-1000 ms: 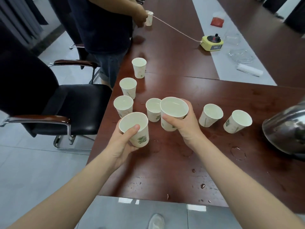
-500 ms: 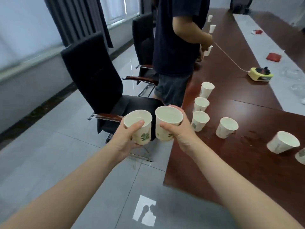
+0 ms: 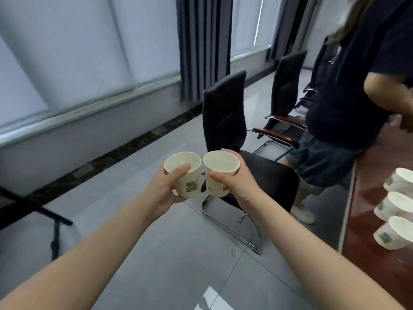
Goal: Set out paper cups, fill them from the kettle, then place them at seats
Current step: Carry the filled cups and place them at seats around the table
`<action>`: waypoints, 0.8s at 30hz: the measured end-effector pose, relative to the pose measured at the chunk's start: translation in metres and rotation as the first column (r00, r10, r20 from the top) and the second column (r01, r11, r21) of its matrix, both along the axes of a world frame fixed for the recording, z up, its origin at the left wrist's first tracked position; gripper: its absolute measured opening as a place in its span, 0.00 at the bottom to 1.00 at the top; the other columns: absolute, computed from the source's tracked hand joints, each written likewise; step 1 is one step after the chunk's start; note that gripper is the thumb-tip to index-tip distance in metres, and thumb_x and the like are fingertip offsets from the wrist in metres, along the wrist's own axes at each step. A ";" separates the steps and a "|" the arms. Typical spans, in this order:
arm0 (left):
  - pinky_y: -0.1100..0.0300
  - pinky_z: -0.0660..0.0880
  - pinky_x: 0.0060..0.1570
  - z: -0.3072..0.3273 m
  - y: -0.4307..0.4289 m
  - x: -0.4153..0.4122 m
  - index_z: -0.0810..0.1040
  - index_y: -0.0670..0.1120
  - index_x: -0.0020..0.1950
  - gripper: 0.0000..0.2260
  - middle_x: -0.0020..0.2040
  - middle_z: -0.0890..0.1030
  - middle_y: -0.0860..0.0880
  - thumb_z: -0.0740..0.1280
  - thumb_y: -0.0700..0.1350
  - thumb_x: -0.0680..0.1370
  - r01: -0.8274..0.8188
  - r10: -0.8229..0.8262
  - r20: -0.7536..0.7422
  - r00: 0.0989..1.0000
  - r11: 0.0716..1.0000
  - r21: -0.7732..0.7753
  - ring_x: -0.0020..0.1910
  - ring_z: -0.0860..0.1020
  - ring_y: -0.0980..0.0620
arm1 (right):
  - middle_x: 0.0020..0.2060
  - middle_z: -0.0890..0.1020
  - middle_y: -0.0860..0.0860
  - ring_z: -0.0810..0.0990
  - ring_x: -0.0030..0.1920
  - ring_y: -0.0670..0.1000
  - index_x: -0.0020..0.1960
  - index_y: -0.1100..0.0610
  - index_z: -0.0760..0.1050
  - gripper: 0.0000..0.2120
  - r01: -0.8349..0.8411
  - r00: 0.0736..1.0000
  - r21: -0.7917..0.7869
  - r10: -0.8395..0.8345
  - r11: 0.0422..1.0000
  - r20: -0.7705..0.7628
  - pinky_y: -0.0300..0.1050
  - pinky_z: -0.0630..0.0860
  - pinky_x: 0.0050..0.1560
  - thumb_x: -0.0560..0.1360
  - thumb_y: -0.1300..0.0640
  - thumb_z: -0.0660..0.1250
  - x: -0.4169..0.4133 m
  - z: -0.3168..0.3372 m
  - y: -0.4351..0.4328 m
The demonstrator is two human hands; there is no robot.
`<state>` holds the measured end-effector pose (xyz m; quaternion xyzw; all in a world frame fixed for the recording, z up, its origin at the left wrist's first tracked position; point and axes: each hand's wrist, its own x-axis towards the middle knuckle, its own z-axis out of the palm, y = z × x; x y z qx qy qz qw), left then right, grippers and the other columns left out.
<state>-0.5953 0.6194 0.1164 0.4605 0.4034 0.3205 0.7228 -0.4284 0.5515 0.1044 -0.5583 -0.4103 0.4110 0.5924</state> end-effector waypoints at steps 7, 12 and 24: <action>0.39 0.73 0.56 -0.002 0.114 -0.051 0.69 0.56 0.58 0.13 0.54 0.74 0.52 0.67 0.46 0.76 -0.183 0.183 -0.012 0.983 0.983 -0.026 0.58 0.71 0.45 | 0.55 0.78 0.48 0.76 0.57 0.51 0.58 0.44 0.69 0.31 -0.121 0.993 0.001 0.121 0.993 0.007 0.45 0.74 0.55 0.58 0.50 0.77 -0.036 0.000 0.135; 0.48 0.76 0.41 -0.006 0.219 -0.070 0.70 0.55 0.61 0.23 0.57 0.75 0.50 0.73 0.48 0.69 -0.213 0.213 0.001 0.977 0.977 -0.008 0.57 0.74 0.48 | 0.55 0.78 0.47 0.76 0.56 0.49 0.59 0.44 0.69 0.33 -0.195 0.980 -0.008 0.194 0.981 -0.042 0.46 0.74 0.52 0.57 0.50 0.78 -0.050 -0.007 0.252; 0.48 0.78 0.40 0.008 0.456 -0.090 0.73 0.56 0.58 0.32 0.59 0.76 0.48 0.75 0.56 0.55 -0.226 0.226 -0.015 0.974 0.974 -0.009 0.58 0.75 0.46 | 0.55 0.78 0.47 0.75 0.57 0.51 0.60 0.43 0.70 0.35 -0.173 0.983 -0.062 0.169 0.983 -0.064 0.48 0.73 0.54 0.55 0.49 0.78 -0.044 -0.001 0.487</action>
